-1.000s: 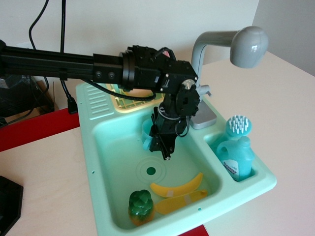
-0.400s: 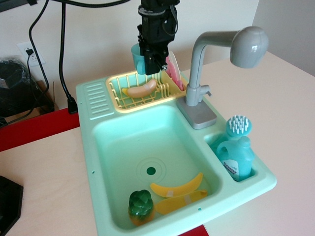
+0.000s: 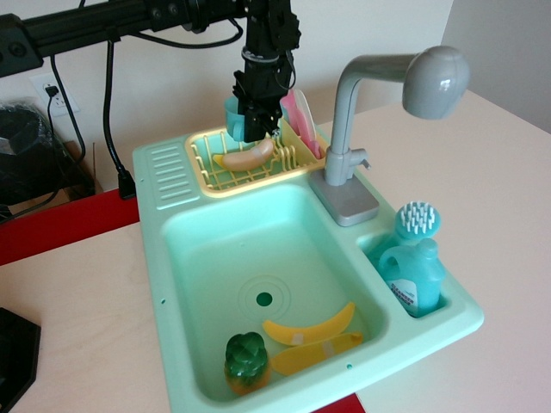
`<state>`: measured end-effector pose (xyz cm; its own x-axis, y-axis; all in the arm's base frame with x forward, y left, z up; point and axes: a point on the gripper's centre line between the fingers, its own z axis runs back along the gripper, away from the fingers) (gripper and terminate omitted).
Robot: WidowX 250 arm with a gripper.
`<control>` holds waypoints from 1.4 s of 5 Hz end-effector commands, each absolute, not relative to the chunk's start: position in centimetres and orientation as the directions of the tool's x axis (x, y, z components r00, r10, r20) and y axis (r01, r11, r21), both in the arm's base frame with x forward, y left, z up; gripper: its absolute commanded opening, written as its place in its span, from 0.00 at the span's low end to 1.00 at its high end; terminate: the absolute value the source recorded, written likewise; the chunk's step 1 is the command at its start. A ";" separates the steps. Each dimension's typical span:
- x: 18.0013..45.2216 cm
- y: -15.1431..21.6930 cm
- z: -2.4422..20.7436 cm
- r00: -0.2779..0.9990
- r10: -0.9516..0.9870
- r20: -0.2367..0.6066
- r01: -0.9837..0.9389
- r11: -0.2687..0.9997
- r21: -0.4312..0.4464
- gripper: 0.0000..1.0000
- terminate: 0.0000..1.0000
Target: Put cup from sink to drying rack
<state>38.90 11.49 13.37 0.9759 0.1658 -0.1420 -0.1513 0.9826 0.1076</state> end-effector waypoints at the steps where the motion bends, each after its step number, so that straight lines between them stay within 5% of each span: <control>1: 38.3 11.4 12.4 0.979 0.150 -0.141 -0.136 0.985 0.104 0.00 0.00; 4: 37.9 8.5 10.9 0.982 0.106 -0.154 -0.100 0.994 0.050 0.00 0.00; 5: 37.8 8.5 11.5 0.984 0.119 -0.134 -0.112 0.992 0.056 1.00 0.00; 6: 37.9 8.3 12.3 0.985 0.106 -0.138 -0.096 0.992 0.077 1.00 0.00; 7: 38.7 7.8 16.6 0.995 0.087 -0.047 -0.082 0.991 0.102 1.00 1.00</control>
